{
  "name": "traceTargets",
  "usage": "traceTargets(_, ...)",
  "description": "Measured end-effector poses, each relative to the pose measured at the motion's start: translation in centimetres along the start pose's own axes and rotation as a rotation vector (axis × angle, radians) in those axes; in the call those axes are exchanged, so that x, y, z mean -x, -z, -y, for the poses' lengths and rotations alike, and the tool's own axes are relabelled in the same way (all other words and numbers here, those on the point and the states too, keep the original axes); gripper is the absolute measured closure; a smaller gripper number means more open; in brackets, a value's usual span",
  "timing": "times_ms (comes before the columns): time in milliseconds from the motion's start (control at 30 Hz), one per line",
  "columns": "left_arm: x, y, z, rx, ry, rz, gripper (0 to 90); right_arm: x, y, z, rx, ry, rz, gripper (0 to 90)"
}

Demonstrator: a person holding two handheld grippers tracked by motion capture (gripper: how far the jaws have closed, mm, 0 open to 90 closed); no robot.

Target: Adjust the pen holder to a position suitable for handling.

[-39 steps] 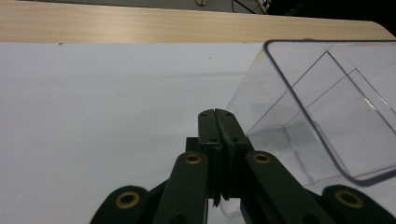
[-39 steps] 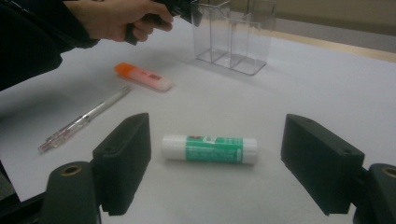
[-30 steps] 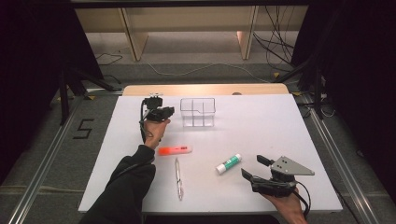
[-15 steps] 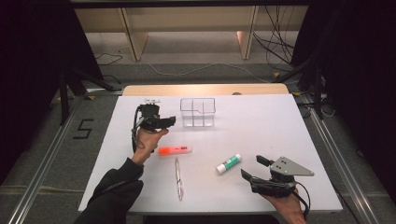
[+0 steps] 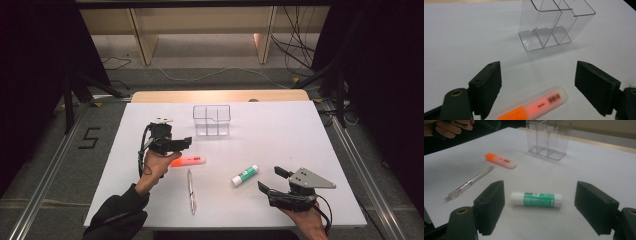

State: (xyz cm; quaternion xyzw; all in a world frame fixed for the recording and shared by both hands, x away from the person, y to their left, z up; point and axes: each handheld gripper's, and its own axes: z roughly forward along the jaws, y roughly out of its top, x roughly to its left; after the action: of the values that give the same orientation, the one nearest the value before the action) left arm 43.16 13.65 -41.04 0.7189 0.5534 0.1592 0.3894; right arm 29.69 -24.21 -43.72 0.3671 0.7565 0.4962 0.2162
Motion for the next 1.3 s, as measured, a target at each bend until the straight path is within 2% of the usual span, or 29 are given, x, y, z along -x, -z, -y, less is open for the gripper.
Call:
traceTargets(367,0.9,1.4,2.0,-0.031,-0.003,0.025,17.6,-0.1,0.0,0.0,0.001,0.006,-0.001,25.1)
traceTargets(633,1.6,1.7,3.2,-0.06,-0.006,0.009,15.4,-0.1,0.0,0.0,0.003,0.007,0.002,25.1)
traceTargets(833,2.0,1.8,4.2,-0.095,0.007,0.006,15.3,0.0,0.2,0.0,0.004,0.002,0.002,25.1)
traceTargets(967,2.4,2.0,4.5,-0.124,0.035,0.025,14.9,0.1,0.1,0.1,0.003,0.002,0.004,25.1)
traceTargets(1033,2.6,2.2,4.7,-0.134,0.024,0.016,14.4,0.2,0.1,0.1,-0.001,-0.001,0.001,25.1)
traceTargets(1067,2.7,2.2,4.9,-0.138,0.04,0.016,14.2,0.2,0.0,0.1,0.0,-0.001,0.0,25.1)
traceTargets(1233,3.2,2.1,5.5,-0.17,0.02,0.033,14.3,0.1,0.0,0.2,-0.002,-0.001,-0.001,25.1)
traceTargets(1300,3.5,2.2,5.6,-0.168,0.012,0.035,14.3,0.1,0.0,0.2,-0.004,0.001,-0.002,25.1)
